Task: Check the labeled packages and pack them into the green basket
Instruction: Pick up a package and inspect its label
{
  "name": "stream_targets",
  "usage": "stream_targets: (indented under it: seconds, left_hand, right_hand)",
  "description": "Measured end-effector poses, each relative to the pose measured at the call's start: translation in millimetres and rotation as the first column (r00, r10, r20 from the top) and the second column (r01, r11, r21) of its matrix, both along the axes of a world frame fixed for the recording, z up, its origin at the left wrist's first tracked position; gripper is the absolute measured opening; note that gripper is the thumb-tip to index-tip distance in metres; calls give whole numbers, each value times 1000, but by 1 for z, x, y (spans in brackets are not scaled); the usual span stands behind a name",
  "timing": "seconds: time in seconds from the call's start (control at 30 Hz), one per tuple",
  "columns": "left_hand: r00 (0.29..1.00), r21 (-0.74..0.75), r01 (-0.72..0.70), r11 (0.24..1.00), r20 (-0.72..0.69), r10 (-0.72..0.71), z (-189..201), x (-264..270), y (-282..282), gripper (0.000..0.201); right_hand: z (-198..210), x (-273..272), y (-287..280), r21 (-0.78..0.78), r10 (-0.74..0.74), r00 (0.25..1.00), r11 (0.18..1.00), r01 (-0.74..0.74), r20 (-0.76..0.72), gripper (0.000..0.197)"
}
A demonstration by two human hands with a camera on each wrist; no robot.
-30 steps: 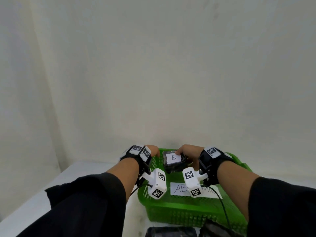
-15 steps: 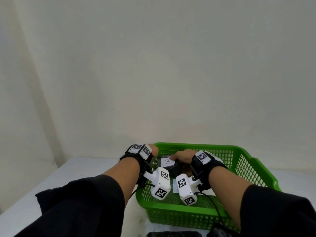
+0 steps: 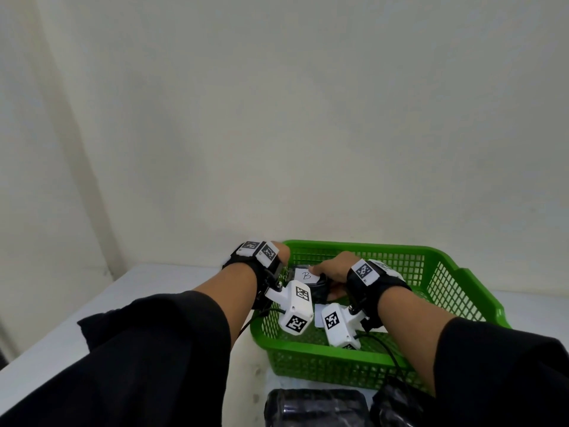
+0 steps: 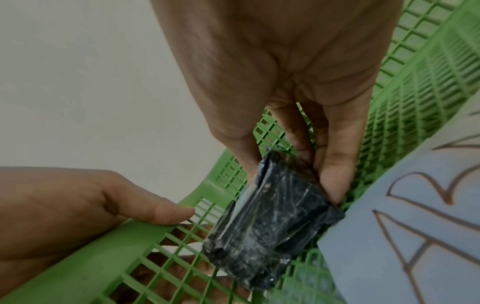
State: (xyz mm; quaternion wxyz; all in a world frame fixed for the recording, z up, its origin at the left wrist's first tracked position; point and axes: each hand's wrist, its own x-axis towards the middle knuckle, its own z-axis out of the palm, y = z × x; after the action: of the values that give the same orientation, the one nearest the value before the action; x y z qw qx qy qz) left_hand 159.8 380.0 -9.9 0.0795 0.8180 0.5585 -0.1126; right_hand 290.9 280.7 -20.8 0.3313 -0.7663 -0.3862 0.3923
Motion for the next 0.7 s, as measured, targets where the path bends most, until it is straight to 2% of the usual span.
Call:
stream_targets:
  seconds: [0.07, 0.13, 0.2, 0.3, 0.4, 0.43, 0.5, 0.57, 0.67, 0.7]
  left_hand:
    - [994, -16, -73, 997, 79, 74, -1, -1, 4, 42]
    - [960, -60, -133, 989, 242, 144, 16, -7, -28, 45]
    - [931, -101, -131, 986, 330, 158, 28, -8, -46, 43]
    - [893, -126, -119, 985, 421, 162, 39, -12, -45, 42]
    - [794, -215, -179, 960, 545, 270, 48, -24, -47, 45]
    - [725, -262, -211, 942, 605, 331, 52, -28, -48, 46]
    - [568, -371, -252, 894, 691, 447, 65, -35, -55, 44]
    - [491, -381, -282, 881, 731, 473, 81, -45, -57, 45]
    - [492, -287, -265, 920, 780, 385, 111, -57, -61, 49]
    - [534, -231, -266, 936, 773, 343, 118, -61, -62, 53]
  right_hand:
    - [1, 0, -1, -1, -5, 1000, 1000, 5, -17, 28]
    - [3, 1, -4, -4, -11, 1000, 1000, 10, -27, 27]
    - [6, 3, -8, -4, -18, 999, 1000, 18, -38, 29]
    - [15, 7, -7, 9, 17, 997, 1000, -18, 81, 38]
    - [35, 11, -15, -28, 72, 939, 997, -67, 335, 64]
    - [42, 12, -19, -37, 94, 917, 996, -86, 387, 66]
    - [60, 13, -25, -42, 150, 886, 988, -146, 438, 54]
    - [79, 12, -30, 10, 140, 868, 986, -165, 477, 44]
    - [109, 7, -43, 40, 133, 803, 981, -191, 581, 57]
    - [118, 4, -50, 43, 144, 777, 976, -214, 613, 64]
